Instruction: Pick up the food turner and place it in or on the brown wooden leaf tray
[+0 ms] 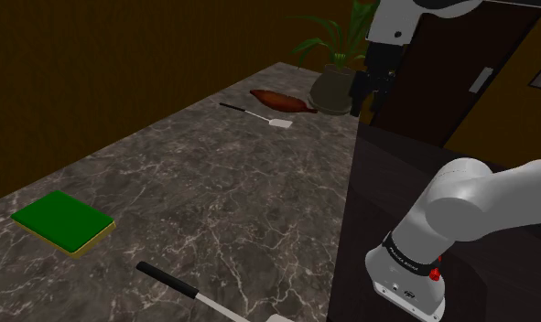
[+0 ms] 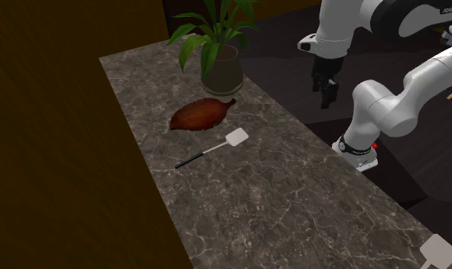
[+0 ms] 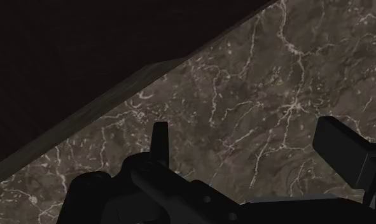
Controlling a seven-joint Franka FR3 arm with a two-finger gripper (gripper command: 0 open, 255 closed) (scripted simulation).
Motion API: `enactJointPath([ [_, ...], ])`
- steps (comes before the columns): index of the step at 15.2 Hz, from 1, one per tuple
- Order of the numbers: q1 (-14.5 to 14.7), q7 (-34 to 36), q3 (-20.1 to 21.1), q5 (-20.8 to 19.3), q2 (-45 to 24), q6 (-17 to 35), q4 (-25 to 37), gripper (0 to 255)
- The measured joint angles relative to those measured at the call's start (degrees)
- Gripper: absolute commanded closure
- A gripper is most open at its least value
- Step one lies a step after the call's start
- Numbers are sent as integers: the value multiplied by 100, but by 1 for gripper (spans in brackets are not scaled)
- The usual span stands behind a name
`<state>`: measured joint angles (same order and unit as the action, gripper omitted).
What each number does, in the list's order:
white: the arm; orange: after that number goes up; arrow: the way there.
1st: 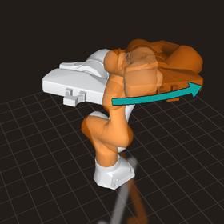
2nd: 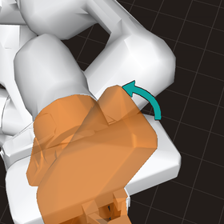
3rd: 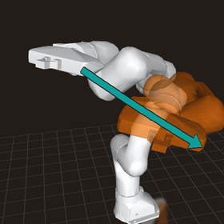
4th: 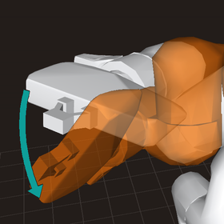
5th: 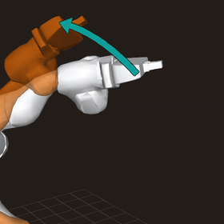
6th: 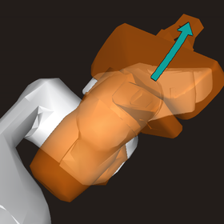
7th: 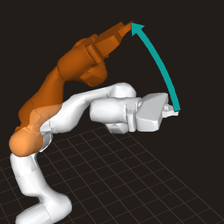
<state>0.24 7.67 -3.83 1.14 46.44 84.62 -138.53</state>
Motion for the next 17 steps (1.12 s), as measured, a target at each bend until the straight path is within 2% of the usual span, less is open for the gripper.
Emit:
enactJointPath([
  [4, 70, -207, -58, -55, -367, 362, 72, 0],
  [9, 202, -773, -258, -187, -1309, 1232, 317, 0],
  [17, 435, -1623, -451, -170, -2890, 2311, 1119, 0],
])
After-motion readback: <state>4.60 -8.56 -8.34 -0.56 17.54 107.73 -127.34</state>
